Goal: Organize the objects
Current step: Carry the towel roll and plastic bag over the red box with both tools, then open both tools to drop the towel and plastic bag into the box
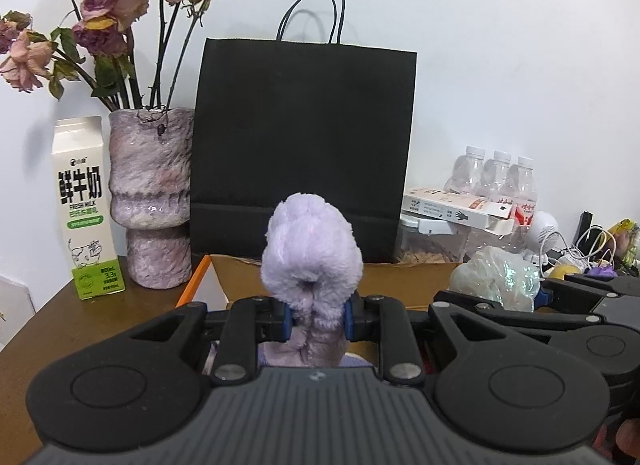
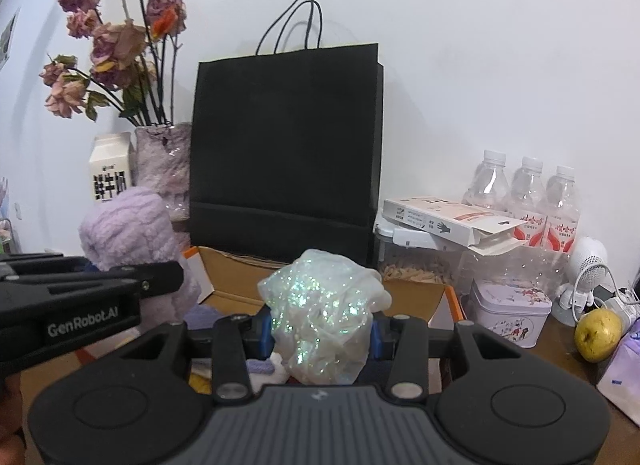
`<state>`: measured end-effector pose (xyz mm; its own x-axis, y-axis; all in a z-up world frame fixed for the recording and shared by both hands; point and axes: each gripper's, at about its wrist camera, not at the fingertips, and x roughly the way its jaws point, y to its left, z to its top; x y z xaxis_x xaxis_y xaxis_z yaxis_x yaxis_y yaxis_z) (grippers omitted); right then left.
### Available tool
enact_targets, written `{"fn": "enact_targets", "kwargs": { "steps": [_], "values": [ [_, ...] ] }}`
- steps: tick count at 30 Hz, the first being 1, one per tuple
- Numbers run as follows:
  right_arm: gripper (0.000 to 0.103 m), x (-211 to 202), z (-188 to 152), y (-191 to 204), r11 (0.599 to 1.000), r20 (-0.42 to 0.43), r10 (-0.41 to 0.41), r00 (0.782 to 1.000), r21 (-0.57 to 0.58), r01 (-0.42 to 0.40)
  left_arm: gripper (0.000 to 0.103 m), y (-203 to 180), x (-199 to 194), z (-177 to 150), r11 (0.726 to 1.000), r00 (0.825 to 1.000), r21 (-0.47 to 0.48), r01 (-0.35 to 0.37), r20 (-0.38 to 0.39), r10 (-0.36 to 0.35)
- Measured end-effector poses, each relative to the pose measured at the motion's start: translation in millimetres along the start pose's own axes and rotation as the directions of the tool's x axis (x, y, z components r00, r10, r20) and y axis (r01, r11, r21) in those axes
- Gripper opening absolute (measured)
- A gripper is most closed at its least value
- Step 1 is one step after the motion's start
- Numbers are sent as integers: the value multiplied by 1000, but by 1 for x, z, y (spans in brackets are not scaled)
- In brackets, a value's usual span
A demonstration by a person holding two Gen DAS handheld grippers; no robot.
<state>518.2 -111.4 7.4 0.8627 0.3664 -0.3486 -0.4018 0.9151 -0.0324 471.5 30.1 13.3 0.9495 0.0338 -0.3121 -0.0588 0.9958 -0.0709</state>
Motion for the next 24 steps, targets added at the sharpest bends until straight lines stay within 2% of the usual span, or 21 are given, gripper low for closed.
{"fn": "enact_targets", "kwargs": {
  "steps": [13, 16, 18, 19, 20, 21, 22, 23, 24],
  "values": [
    [41, 48, 1, -14, 999, -38, -38, 999, 23, 39, 23, 10, 51, 1, 1000, 998, -13, -22, -59, 21],
    [42, 56, 0, -16, 999, -55, -44, 998, 29, 45, 26, 12, 56, 1, 999, 997, -18, -27, -67, 26],
    [47, 58, -1, -17, 999, -70, -38, 997, 33, 41, 42, 14, 57, 1, 999, 997, -28, -38, -73, 36],
    [49, 59, -2, -17, 999, -76, -38, 996, 36, 40, 53, 16, 57, 1, 998, 997, -37, -44, -71, 42],
    [56, 59, -3, -18, 999, -80, -38, 996, 36, 41, 65, 18, 56, 1, 998, 997, -44, -48, -65, 45],
    [68, 60, -4, -18, 998, -84, -39, 996, 36, 42, 72, 19, 55, 1, 998, 997, -46, -52, -59, 49],
    [76, 59, -4, -19, 998, -84, -42, 996, 39, 45, 90, 20, 53, 1, 997, 997, -46, -60, -49, 58],
    [93, 58, -5, -20, 998, -82, -48, 996, 44, 52, 103, 21, 51, 2, 996, 997, -46, -74, -33, 72],
    [101, 57, -5, -20, 997, -76, -55, 996, 48, 59, 103, 21, 49, 2, 995, 996, -43, -89, -11, 88]
  ]
}}
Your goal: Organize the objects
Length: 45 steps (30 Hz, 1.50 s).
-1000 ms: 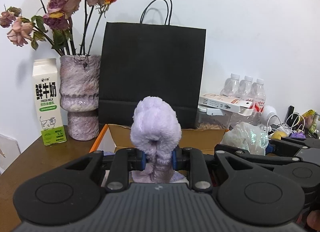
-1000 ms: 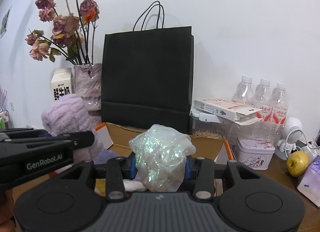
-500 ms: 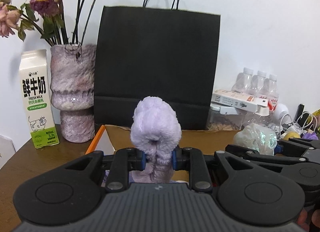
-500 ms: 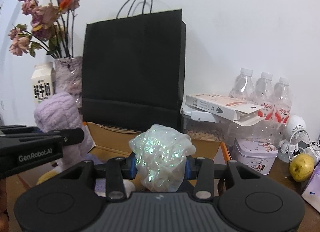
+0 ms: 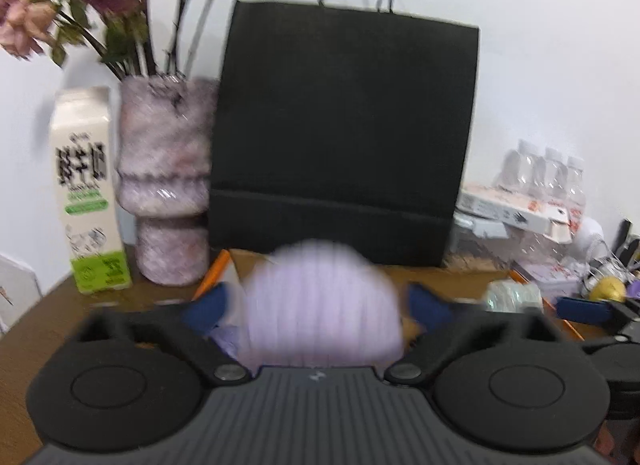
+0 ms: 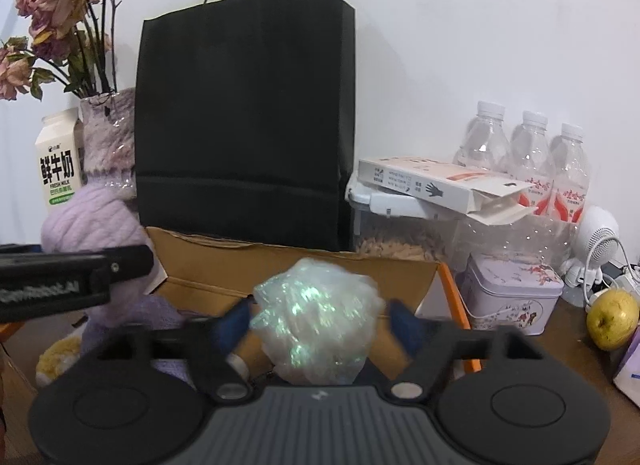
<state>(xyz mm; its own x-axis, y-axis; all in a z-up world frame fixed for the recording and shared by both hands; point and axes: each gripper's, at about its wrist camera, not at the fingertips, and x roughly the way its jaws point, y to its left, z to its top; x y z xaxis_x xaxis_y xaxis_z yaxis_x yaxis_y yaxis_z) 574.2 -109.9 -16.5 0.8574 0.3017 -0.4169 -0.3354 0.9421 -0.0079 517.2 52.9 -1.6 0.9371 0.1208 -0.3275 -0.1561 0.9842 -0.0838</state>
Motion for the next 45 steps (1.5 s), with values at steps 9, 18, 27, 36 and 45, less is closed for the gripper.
{"fn": "enact_targets", "kwargs": {
  "steps": [9, 18, 27, 36, 45],
  "values": [
    [103, -7, 2, -1, 1000, -2, 10, 1000, 12, -10, 103, 1, -9, 4, 1000, 1000, 13, -1, 18, 0],
    [103, -37, 5, 1, 1000, 22, 14, 1000, 7, -14, 103, 10, -41, 7, 1000, 1000, 27, 11, 24, -12],
    [103, -93, 0, -2, 999, 37, 31, 999, 7, -31, 103, 16, -91, -4, 998, 999, 64, 17, -28, -15],
    [103, -162, -17, 4, 998, 34, 62, 998, 18, -63, 103, 19, -154, -22, 997, 997, 69, 15, -74, -10],
    [103, -234, -48, 15, 997, -2, 74, 997, 30, -74, 103, 17, -228, -45, 998, 994, 68, 20, -112, -13]
  ]
}}
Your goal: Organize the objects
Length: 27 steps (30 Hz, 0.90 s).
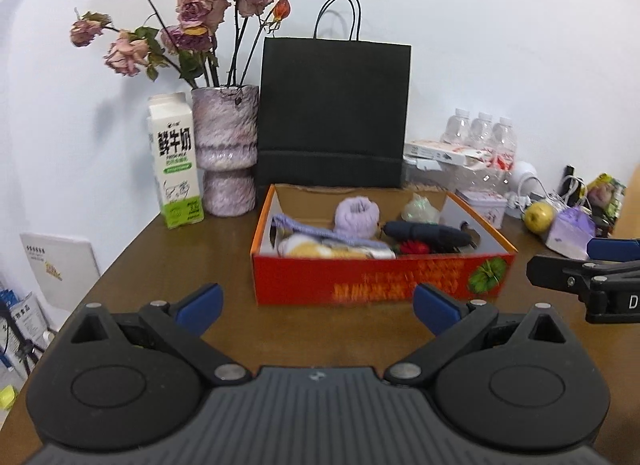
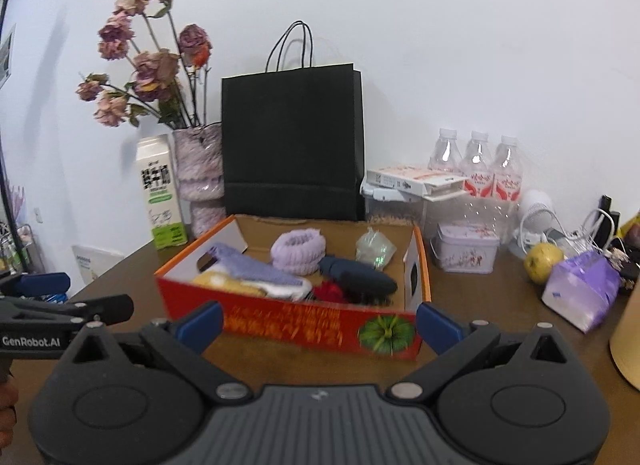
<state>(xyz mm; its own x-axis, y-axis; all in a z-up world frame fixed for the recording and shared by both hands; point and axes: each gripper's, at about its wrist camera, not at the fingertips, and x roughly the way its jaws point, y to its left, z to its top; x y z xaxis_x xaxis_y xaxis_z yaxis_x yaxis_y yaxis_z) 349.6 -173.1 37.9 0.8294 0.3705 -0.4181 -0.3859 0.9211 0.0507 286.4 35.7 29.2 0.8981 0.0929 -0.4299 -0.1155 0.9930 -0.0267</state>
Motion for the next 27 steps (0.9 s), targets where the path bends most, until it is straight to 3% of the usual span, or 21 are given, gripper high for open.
{"fn": "enact_targets", "kwargs": {
  "steps": [13, 27],
  "values": [
    [103, -84, -35, 23, 1000, 1, 11, 1000, -7, -11, 103, 0, -83, -32, 1000, 1000, 8, -19, 8, 19],
    [103, -116, -46, 31, 1000, 10, 4, 1000, -12, -4, 103, -1, -113, -39, 1000, 999, 1, -25, 20, 25]
  ]
}}
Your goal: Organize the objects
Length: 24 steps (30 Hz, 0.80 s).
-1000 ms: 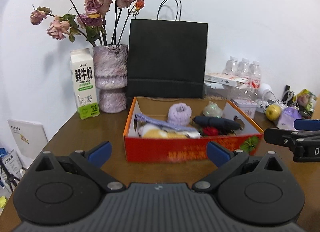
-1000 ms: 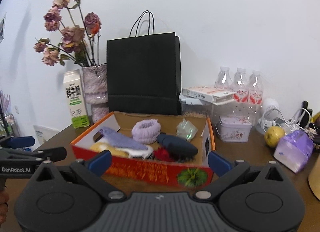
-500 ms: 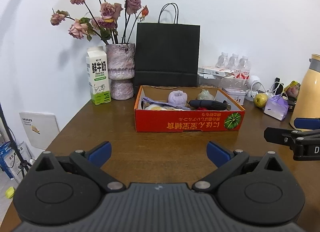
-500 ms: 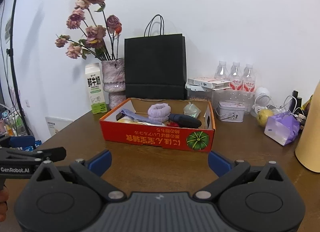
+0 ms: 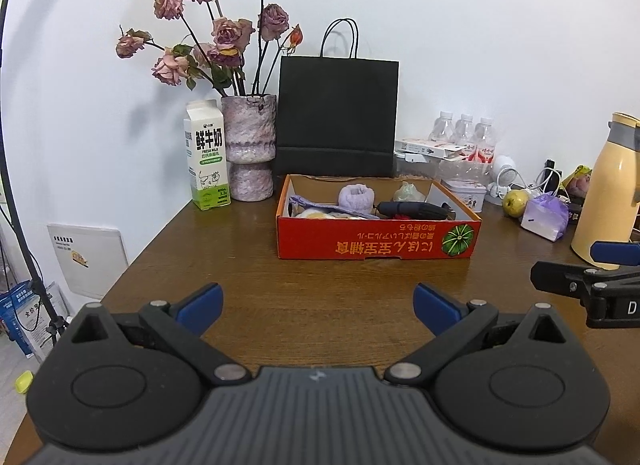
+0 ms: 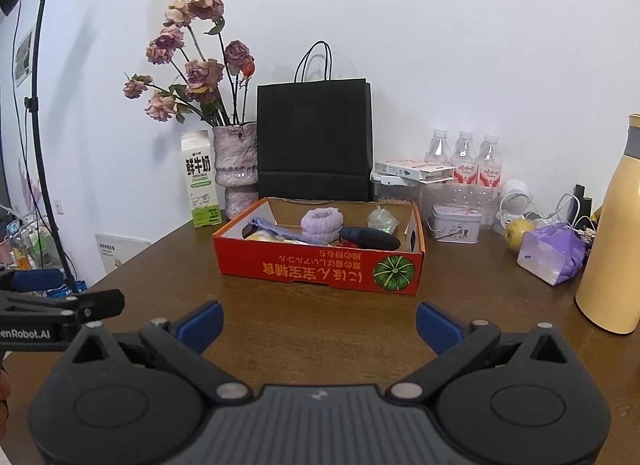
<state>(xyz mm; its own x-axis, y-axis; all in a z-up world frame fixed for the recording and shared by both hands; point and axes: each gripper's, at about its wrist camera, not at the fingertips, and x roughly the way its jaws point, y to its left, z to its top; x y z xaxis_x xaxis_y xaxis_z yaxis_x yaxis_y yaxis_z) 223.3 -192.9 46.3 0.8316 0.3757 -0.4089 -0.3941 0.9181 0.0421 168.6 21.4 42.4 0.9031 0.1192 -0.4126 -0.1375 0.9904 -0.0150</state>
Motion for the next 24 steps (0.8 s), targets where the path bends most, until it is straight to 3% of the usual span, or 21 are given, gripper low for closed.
{"fn": "enact_targets", "kwargs": {
  "steps": [24],
  "values": [
    [103, -5, -1, 0, 1000, 1, 0, 1000, -2, 0, 103, 0, -11, -4, 1000, 1000, 3, -3, -1, 3]
  ]
}}
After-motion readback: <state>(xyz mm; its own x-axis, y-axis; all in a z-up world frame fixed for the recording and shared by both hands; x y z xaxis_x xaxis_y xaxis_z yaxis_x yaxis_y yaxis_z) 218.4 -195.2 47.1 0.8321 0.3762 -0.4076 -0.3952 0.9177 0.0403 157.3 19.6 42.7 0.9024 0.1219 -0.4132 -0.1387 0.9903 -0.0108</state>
